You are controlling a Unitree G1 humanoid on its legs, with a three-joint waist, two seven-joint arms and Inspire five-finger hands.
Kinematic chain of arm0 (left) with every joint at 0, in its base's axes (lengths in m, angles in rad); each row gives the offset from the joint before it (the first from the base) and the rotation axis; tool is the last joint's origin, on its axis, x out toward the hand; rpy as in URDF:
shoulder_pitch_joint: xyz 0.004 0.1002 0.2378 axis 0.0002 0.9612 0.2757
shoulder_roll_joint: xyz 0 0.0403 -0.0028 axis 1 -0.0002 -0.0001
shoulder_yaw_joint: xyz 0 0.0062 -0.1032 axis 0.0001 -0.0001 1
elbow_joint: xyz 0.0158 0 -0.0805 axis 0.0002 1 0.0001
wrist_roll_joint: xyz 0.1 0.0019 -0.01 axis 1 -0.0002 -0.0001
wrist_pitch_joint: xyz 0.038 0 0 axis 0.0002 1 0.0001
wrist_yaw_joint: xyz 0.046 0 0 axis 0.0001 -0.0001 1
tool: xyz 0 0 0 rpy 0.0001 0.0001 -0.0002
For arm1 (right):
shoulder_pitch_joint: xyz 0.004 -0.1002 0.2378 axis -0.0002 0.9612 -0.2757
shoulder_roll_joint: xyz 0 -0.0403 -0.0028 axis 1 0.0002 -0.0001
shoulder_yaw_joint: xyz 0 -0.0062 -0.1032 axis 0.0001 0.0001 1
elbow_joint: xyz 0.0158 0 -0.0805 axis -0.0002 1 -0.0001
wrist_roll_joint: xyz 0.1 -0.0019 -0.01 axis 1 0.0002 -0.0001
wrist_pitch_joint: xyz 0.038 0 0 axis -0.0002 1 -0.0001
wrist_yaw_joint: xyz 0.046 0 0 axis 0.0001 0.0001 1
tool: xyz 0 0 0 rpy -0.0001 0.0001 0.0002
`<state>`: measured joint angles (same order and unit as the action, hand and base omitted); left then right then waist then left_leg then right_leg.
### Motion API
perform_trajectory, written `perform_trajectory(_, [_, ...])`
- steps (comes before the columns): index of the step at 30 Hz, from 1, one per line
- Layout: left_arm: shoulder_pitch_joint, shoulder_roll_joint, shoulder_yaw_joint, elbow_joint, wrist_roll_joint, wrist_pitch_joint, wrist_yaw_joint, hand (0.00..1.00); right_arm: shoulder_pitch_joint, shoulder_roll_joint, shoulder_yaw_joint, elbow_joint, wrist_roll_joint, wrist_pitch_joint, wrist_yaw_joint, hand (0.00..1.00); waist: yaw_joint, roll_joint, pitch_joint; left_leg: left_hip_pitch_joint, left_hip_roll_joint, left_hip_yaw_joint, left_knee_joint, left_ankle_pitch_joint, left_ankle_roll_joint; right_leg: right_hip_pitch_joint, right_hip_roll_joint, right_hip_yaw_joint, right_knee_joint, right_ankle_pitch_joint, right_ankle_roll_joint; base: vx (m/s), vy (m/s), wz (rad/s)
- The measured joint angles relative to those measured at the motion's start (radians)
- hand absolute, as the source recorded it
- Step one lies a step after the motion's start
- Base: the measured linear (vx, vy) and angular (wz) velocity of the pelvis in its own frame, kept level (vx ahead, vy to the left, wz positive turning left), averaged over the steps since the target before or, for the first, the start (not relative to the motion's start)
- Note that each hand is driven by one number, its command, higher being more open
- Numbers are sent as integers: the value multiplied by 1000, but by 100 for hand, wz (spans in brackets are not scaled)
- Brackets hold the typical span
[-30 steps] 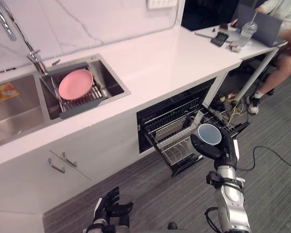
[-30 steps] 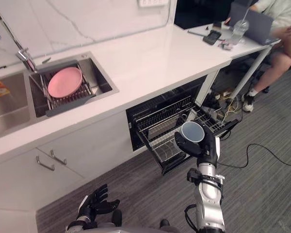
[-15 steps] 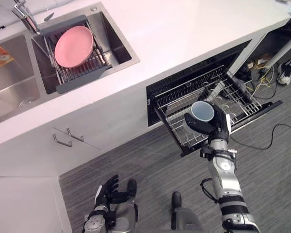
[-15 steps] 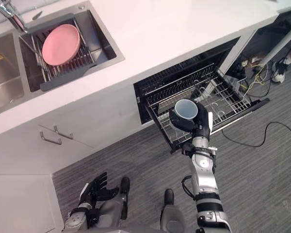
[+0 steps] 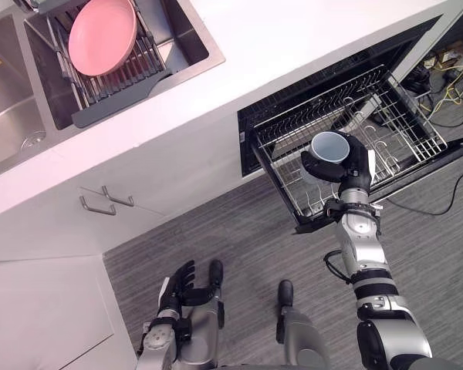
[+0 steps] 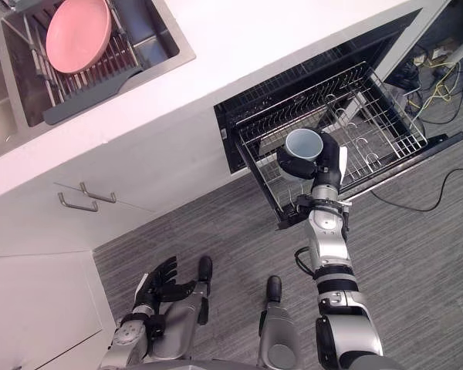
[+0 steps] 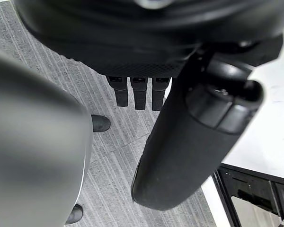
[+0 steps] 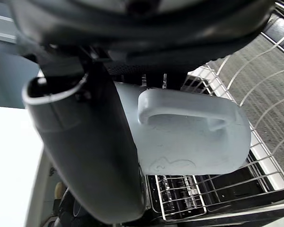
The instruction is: Walk over to the sink, pick up the cup, carry it to the dishwasher, place the cup inside the dishwasher, then close the dishwasher door
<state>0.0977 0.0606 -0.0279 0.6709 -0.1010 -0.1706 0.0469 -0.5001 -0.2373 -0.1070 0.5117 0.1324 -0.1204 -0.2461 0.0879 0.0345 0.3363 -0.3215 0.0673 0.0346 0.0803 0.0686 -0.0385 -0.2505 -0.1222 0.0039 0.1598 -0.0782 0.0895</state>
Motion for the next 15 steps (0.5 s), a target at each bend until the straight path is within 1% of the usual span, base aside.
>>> perform_trajectory(4, [-8,-5,-3,1,-1,-8,1,90,-25,1,2,43,0,5,-1,30,7,1,1,-8,-1,0,-1,0,0,-8,0,1,0,0,0,0,0,0])
perform_trajectory(7, [-16,-5,-5,1,-1,-11,2,90,-61,1,2,75,-1,7,-4,30,7,2,18,-8,-1,0,-1,1,-1,-9,0,5,0,0,-1,0,0,0])
perform_trajectory(8, [-19,-5,-5,1,-1,-11,4,90,-74,1,2,92,-5,7,-4,90,7,3,22,-8,-1,0,-1,1,-1,-9,0,7,0,1,-1,0,0,0])
perform_trajectory(13, [-25,-5,-21,2,-2,-13,21,90,-85,4,1,140,-9,12,-18,90,10,4,23,-8,-3,-1,-4,2,-1,-10,1,7,0,1,-1,0,0,0])
perform_trajectory(15, [-30,-9,-22,6,-2,-12,21,90,-87,4,-5,150,-11,23,-25,90,10,4,23,-8,-4,-1,-4,4,-3,-10,1,7,0,1,-1,0,0,0])
